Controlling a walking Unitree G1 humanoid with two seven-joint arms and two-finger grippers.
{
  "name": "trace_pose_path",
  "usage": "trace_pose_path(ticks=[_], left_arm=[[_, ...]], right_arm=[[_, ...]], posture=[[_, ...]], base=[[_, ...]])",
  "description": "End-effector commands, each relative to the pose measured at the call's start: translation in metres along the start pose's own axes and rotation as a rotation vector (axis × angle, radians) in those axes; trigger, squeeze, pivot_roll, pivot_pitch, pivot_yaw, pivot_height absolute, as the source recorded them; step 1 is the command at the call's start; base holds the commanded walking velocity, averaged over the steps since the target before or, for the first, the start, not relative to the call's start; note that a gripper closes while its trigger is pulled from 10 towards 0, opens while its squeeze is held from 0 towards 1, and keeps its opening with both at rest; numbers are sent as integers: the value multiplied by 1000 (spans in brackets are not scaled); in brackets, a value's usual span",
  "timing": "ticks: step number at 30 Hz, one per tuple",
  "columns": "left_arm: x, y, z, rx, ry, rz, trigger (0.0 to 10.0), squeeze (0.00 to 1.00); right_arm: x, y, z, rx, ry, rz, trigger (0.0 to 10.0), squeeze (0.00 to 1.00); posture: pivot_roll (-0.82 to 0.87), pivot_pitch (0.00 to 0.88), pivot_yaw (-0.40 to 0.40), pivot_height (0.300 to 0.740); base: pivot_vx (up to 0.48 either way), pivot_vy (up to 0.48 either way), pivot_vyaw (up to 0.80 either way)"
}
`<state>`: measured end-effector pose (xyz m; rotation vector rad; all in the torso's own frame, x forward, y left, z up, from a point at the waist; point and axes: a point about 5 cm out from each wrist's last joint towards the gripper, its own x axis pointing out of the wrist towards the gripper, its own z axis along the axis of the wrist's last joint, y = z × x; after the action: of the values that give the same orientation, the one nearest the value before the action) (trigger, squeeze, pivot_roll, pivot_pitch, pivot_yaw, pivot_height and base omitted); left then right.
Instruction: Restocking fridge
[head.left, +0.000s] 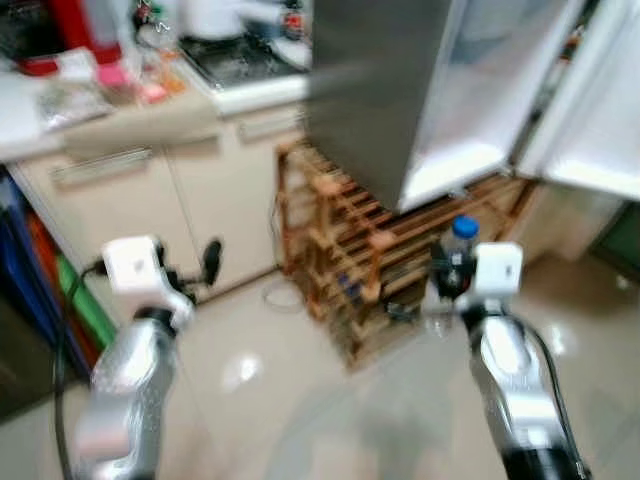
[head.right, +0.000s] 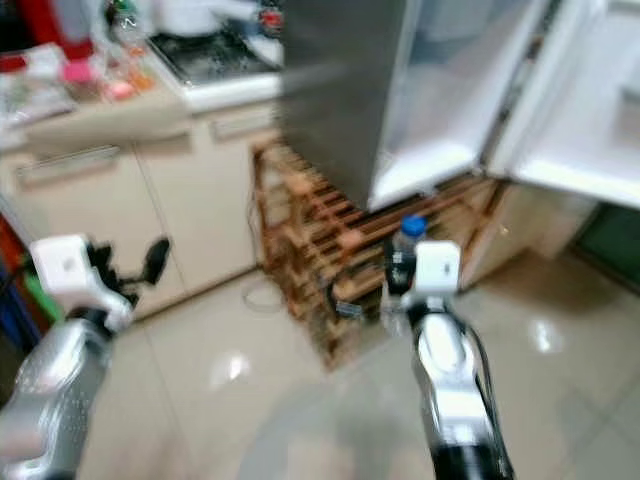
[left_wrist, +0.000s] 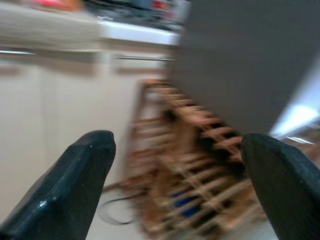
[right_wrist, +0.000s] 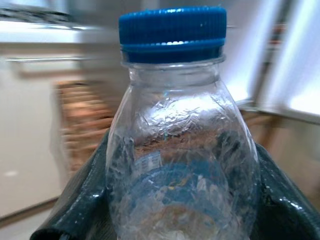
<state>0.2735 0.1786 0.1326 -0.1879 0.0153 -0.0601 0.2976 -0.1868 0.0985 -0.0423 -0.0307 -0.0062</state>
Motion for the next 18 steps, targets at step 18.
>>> trace_pose_path(ticks=[18], left_arm=[[-6, -6, -5, 29, 17, 3, 10000, 0]], right_arm=[[1, 1, 3, -33, -29, 51, 10000, 0]], posture=[[-81, 0, 8, 740]], base=[[216, -214, -311]])
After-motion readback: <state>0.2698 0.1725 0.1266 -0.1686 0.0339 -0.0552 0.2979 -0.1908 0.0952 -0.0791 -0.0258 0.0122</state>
